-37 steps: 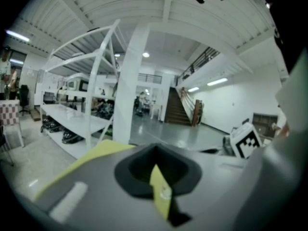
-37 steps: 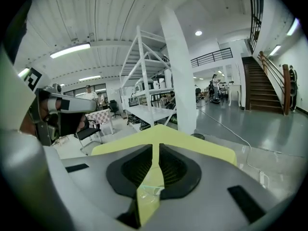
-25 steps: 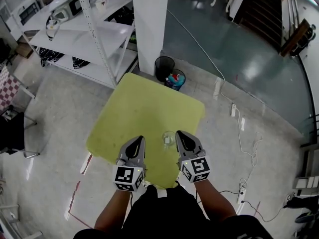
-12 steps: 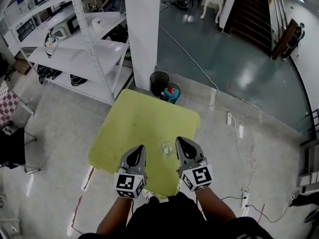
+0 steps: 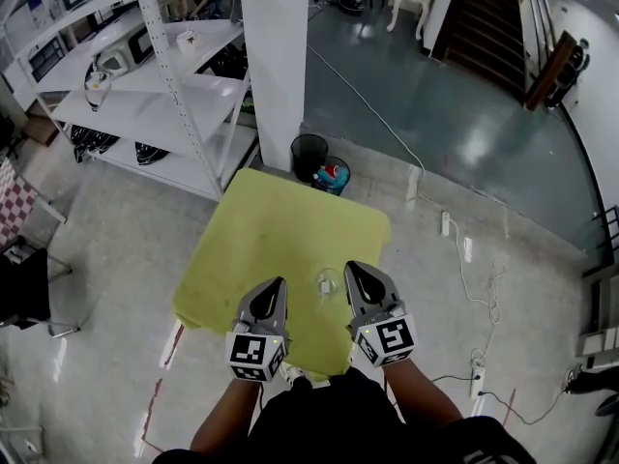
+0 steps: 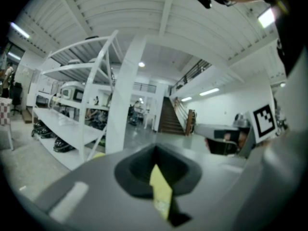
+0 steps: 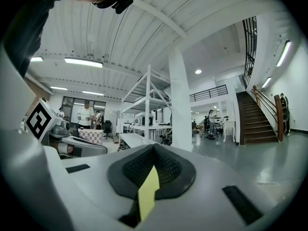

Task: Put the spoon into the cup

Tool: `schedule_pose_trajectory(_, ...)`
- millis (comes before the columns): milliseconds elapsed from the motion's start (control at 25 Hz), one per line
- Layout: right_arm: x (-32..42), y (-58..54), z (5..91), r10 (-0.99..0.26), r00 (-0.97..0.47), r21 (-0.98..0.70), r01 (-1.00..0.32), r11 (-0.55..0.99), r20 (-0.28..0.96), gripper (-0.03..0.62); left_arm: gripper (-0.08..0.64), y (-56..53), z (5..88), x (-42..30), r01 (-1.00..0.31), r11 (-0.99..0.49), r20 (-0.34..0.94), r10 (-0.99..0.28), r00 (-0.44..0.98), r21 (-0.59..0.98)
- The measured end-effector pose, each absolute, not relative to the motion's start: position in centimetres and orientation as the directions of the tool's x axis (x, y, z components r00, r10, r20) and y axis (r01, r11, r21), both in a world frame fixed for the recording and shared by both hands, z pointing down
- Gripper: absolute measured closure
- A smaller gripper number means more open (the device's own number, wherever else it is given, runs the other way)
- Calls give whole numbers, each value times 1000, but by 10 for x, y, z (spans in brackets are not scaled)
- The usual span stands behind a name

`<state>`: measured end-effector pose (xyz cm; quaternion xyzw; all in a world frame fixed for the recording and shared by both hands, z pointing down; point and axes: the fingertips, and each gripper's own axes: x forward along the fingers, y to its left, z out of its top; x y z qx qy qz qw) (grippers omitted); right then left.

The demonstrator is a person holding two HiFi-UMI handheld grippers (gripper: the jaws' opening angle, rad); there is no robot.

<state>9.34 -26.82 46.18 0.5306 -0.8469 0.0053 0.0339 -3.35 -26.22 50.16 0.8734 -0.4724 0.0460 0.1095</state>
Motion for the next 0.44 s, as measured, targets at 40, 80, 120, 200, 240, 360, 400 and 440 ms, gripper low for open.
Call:
schedule_pose_trajectory(40,93,-268,465,-899,-433,25,-900,436,70,586,555,-263,502,-34,-836,-529,183,-816,549,149)
schedule_pose_trajectory(80,94,-268,467,-899,-431,24,-900,434,76,586,555,-262,502,-35,-835,-529,183,-815,549,150)
schedule_pose_trajectory(120,94,-267,468,-899,-430,24,-901,433,80,586,555,-262,501,-35,-834,-530,182,-815,550,150)
schedule_pose_trajectory(200,95,-266,470,-900,-427,25,-902,430,84,586,555,-262,500,-34,-831,-535,180,-812,555,150)
schedule_pose_trajectory(240,96,-266,470,-901,-427,24,-903,430,83,586,555,-261,500,-33,-829,-538,182,-809,559,152)
schedule_pose_trajectory(360,97,-265,471,-901,-426,26,-903,429,81,586,555,-261,501,-32,-825,-544,182,-805,565,154)
schedule_pose_trajectory(400,97,-266,472,-901,-425,28,-903,429,82,586,555,-262,501,-31,-824,-546,181,-804,567,154)
schedule_pose_trajectory(440,98,-266,472,-902,-425,30,-903,428,82,586,555,-262,501,-31,-823,-547,181,-803,568,155)
